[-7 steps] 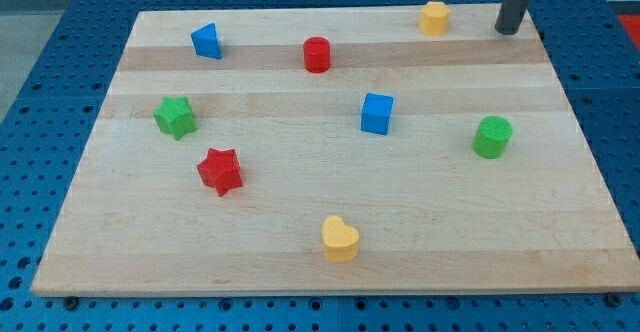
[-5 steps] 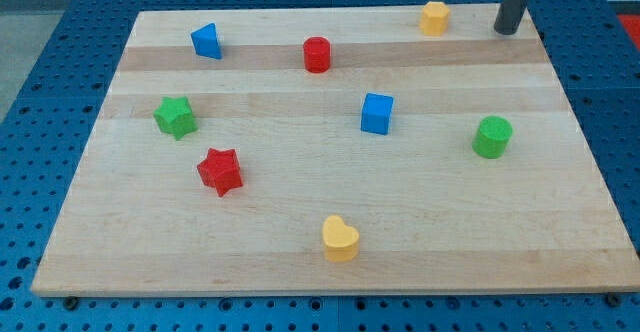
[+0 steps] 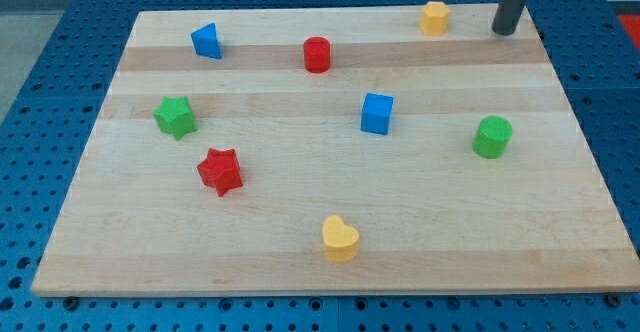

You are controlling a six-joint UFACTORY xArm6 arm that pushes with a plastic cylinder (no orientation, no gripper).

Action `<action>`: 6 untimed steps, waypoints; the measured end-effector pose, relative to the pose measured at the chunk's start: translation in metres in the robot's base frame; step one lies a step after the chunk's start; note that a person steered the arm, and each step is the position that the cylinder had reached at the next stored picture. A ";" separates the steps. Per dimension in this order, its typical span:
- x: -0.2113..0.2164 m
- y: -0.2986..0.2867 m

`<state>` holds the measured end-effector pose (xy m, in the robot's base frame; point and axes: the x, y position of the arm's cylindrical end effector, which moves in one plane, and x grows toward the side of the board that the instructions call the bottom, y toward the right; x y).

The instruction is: Push the red circle a bit right

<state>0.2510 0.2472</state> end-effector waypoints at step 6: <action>0.010 -0.149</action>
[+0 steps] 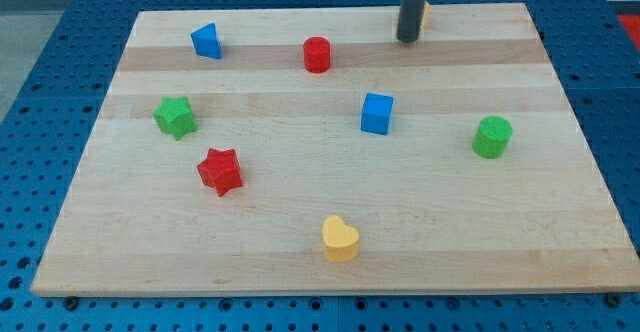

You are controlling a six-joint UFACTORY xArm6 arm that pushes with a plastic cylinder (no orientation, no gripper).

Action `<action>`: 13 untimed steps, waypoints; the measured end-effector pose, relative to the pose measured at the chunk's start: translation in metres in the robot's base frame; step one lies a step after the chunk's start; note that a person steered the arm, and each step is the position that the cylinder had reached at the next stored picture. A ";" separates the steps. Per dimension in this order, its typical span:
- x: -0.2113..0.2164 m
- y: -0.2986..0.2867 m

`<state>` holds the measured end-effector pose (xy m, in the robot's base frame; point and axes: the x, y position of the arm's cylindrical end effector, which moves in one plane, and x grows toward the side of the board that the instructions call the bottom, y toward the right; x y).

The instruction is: Push the red circle a bit right

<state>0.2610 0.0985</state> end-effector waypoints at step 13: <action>0.042 -0.091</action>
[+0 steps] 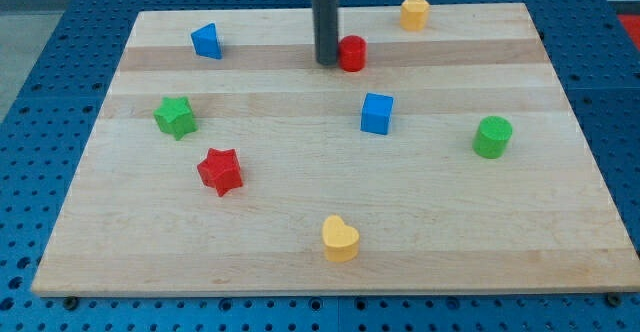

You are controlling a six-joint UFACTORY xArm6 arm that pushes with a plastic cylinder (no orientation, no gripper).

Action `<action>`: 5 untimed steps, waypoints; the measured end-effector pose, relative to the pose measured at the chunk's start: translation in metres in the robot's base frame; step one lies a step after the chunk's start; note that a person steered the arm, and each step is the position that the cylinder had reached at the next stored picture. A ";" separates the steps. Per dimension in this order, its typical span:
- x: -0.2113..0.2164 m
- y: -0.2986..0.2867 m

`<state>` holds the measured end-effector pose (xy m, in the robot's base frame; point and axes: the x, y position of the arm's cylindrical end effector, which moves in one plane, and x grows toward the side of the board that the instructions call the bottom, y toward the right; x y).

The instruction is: Push the red circle a bit right

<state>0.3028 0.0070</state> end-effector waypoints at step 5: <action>0.000 0.102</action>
